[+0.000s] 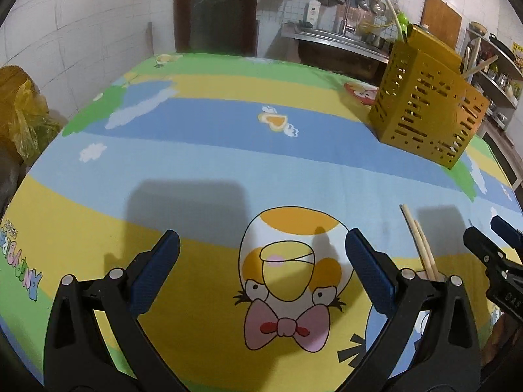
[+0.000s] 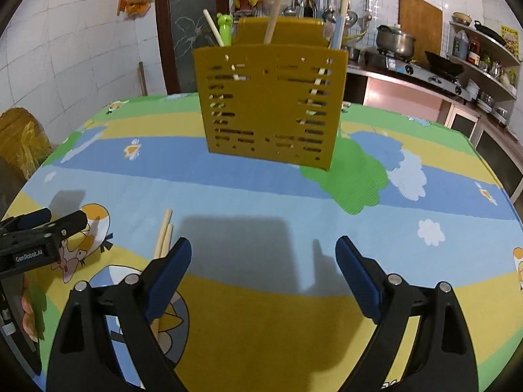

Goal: Organize utensils
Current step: 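Move both tools back down toward the remaining chopsticks on the table, then close the right tool on another wooden chopstick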

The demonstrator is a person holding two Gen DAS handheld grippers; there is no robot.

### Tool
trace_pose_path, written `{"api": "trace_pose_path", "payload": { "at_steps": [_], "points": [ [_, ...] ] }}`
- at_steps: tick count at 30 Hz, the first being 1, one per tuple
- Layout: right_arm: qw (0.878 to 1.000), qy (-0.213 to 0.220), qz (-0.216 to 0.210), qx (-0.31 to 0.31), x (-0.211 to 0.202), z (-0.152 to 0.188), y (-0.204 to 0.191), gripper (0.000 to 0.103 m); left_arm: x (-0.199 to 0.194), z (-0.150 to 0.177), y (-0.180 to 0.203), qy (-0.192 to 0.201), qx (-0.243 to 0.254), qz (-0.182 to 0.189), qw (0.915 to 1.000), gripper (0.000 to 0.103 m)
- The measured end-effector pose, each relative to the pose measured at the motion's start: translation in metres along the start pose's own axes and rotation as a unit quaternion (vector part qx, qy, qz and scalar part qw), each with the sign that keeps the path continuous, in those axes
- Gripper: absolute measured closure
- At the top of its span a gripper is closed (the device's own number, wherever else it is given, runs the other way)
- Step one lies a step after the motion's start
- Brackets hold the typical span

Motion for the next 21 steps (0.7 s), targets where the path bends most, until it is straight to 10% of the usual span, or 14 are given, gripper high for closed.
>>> {"api": "trace_pose_path", "payload": {
  "at_steps": [21],
  "points": [
    [0.998, -0.054, -0.005, -0.034, 0.015, 0.009, -0.038, 0.017, -0.005, 0.000, -0.001, 0.000, 0.007, -0.025, 0.9996, 0.005]
  ]
}}
Point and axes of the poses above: each gripper's, at about its wrist camera, not at the fingertips, and x roughly the way its jaws point, y to its right, z to its underside, the point moved 1 cm from there along x, roughly the way its jaws point, and after that the axes turned 2 degrees about x, right-handed, at the moved point
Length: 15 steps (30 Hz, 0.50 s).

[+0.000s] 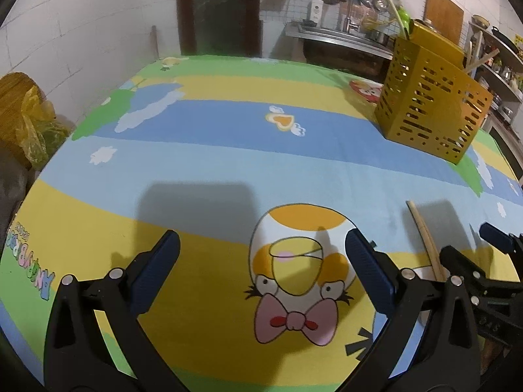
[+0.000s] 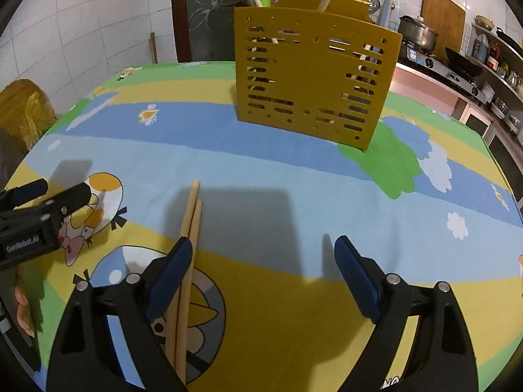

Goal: Organize utensils
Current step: 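Close the right tool on another wooden chopstick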

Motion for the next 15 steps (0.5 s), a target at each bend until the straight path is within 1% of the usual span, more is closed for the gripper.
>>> {"api": "trace_pose_path", "payload": {
  "at_steps": [1, 3, 4, 5, 7, 9, 10, 12, 13, 14, 15],
  "points": [
    [1.000, -0.002, -0.003, 0.001, 0.000, 0.001, -0.001, 0.017, 0.000, -0.001, 0.000, 0.002, 0.002, -0.004, 1.0000, 0.005],
    [1.000, -0.013, -0.006, -0.005, 0.001, 0.005, -0.006, 0.024, 0.000, -0.001, 0.000, 0.003, 0.005, -0.004, 1.0000, 0.005],
    [1.000, -0.020, -0.005, -0.015, 0.001, 0.008, -0.012, 0.025, 0.000, -0.001, 0.001, 0.003, 0.006, -0.004, 1.0000, 0.005],
    [1.000, -0.015, 0.003, -0.020, 0.000, 0.008, -0.015, 0.025, -0.001, -0.001, 0.001, 0.003, 0.007, -0.004, 1.0000, 0.005],
    [1.000, -0.015, 0.007, -0.023, -0.001, 0.008, -0.017, 0.032, 0.000, -0.001, 0.002, 0.004, 0.011, -0.006, 0.9999, 0.005],
    [1.000, -0.021, -0.003, -0.013, 0.000, 0.007, -0.018, 0.042, -0.001, 0.000, 0.003, 0.004, 0.016, -0.007, 0.9998, 0.005],
    [1.000, -0.024, -0.005, -0.011, 0.000, 0.006, -0.020, 0.045, -0.001, 0.000, 0.004, 0.004, 0.018, -0.007, 0.9998, 0.005],
    [0.999, -0.030, -0.010, -0.011, 0.001, 0.004, -0.025, 0.059, -0.001, 0.000, 0.004, 0.005, 0.022, -0.007, 0.9997, 0.005],
    [0.999, -0.032, -0.011, -0.012, 0.001, 0.003, -0.027, 0.062, -0.002, 0.000, 0.004, 0.005, 0.023, -0.008, 0.9997, 0.005],
    [0.999, -0.033, -0.011, -0.016, 0.002, 0.003, -0.031, 0.069, -0.002, 0.000, 0.003, 0.004, 0.022, -0.007, 0.9997, 0.005],
    [0.999, -0.034, -0.010, -0.023, 0.002, 0.002, -0.035, 0.074, -0.002, 0.000, 0.002, 0.002, 0.021, -0.006, 0.9998, 0.005]
  ]
}}
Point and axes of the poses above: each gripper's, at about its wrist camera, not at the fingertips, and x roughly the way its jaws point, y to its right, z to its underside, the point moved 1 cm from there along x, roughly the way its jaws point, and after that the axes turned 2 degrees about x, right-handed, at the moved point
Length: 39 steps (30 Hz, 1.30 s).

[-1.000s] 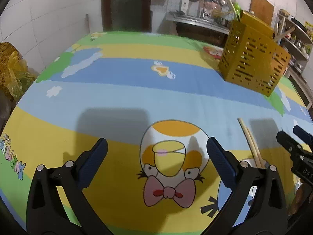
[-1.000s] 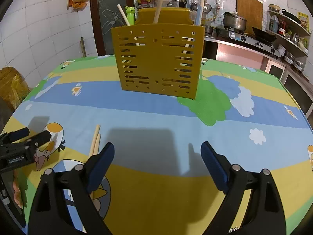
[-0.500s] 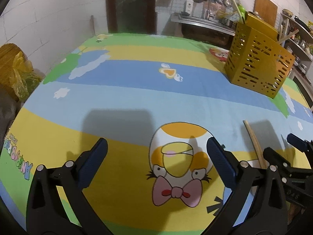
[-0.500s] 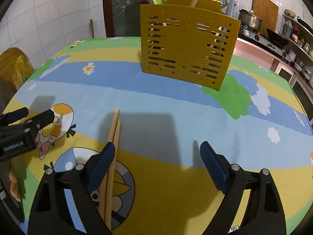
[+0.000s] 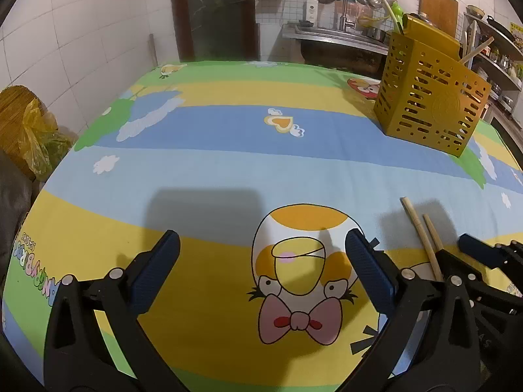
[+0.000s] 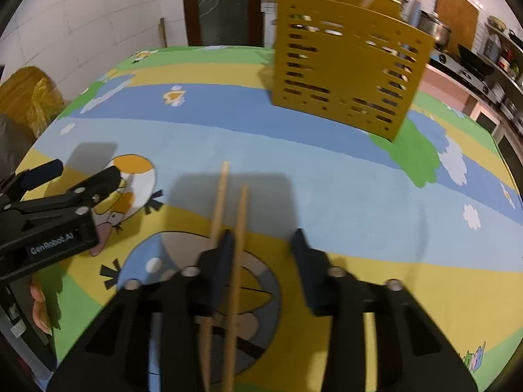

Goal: Organize utensils
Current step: 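Close the right tool on another wooden chopstick, then close the left tool on a wooden chopstick while the right tool holds its chopstick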

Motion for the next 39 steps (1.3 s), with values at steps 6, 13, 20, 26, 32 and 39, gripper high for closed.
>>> {"api": "trace_pose_path", "payload": {
  "at_steps": [6, 13, 20, 26, 32, 39],
  "points": [
    [1.000, 0.005, -0.008, 0.003, 0.004, -0.003, -0.004, 0.092, 0.003, 0.000, -0.004, -0.012, -0.014, 0.008, 0.9998, 0.005],
    [0.999, 0.008, -0.004, 0.048, -0.001, -0.002, 0.029, 0.097, 0.003, 0.003, 0.001, -0.017, -0.010, 0.021, 0.9996, 0.005],
    [0.996, 0.009, 0.042, 0.079, -0.006, 0.007, 0.092, 0.097, -0.002, 0.004, 0.024, -0.036, -0.018, 0.055, 0.9977, 0.005],
    [0.993, 0.019, 0.034, 0.108, -0.007, 0.013, 0.126, 0.097, -0.016, -0.005, 0.059, -0.020, -0.002, 0.043, 0.9989, 0.005],
    [0.994, 0.028, 0.023, 0.105, -0.006, 0.016, 0.128, 0.097, -0.010, -0.005, 0.092, -0.046, 0.001, 0.051, 0.9977, 0.005],
    [0.993, 0.031, 0.011, 0.114, -0.008, 0.018, 0.132, 0.097, 0.001, -0.002, 0.109, -0.067, 0.004, 0.046, 0.9967, 0.007]
  ]
}}
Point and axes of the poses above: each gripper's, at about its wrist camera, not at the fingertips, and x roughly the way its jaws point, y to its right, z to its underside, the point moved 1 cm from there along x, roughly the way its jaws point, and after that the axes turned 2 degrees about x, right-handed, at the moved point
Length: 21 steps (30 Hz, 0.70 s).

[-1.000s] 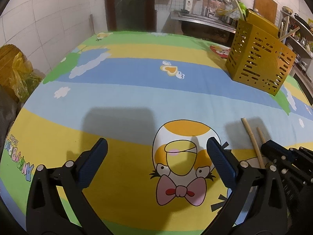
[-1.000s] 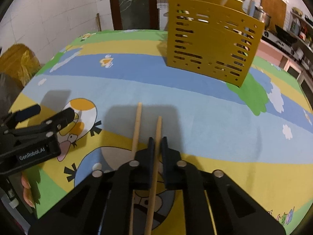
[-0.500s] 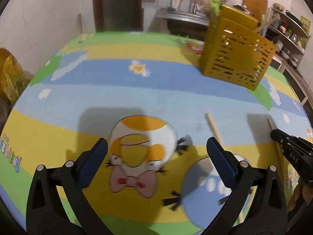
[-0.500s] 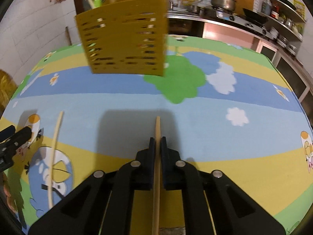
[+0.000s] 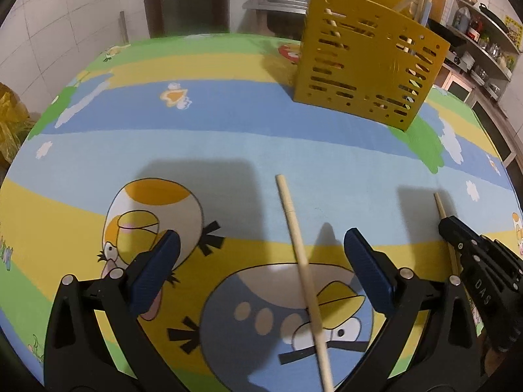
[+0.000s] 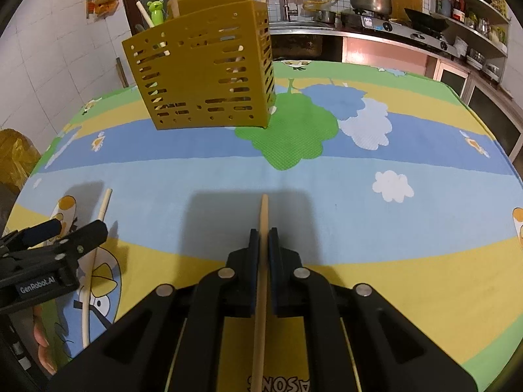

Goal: Organize utensils
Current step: 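Close the left tool on a wooden chopstick while the right tool holds its chopstick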

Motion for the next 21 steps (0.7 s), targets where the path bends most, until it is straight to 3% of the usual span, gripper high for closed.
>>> {"api": "trace_pose_path", "payload": {
  "at_steps": [3, 6, 10, 17, 21],
  "points": [
    [1.000, 0.001, 0.003, -0.002, 0.000, 0.001, -0.001, 0.097, 0.002, -0.001, 0.006, -0.001, 0.007, 0.000, 1.0000, 0.007],
    [1.000, 0.001, -0.002, 0.002, 0.000, 0.001, 0.001, 0.097, 0.009, -0.001, 0.010, -0.020, 0.013, 0.006, 0.9997, 0.015],
    [1.000, 0.002, -0.001, 0.002, 0.000, 0.001, 0.001, 0.097, 0.008, 0.004, 0.011, -0.008, 0.027, -0.008, 0.9996, 0.020],
    [1.000, 0.004, 0.008, 0.002, -0.002, 0.001, 0.001, 0.097, 0.008, -0.001, 0.009, -0.013, 0.030, -0.012, 0.9994, 0.040],
    [1.000, 0.005, 0.021, -0.004, -0.003, 0.001, 0.002, 0.096, 0.004, -0.005, 0.004, -0.019, 0.023, -0.020, 0.9994, 0.046]
  ]
}}
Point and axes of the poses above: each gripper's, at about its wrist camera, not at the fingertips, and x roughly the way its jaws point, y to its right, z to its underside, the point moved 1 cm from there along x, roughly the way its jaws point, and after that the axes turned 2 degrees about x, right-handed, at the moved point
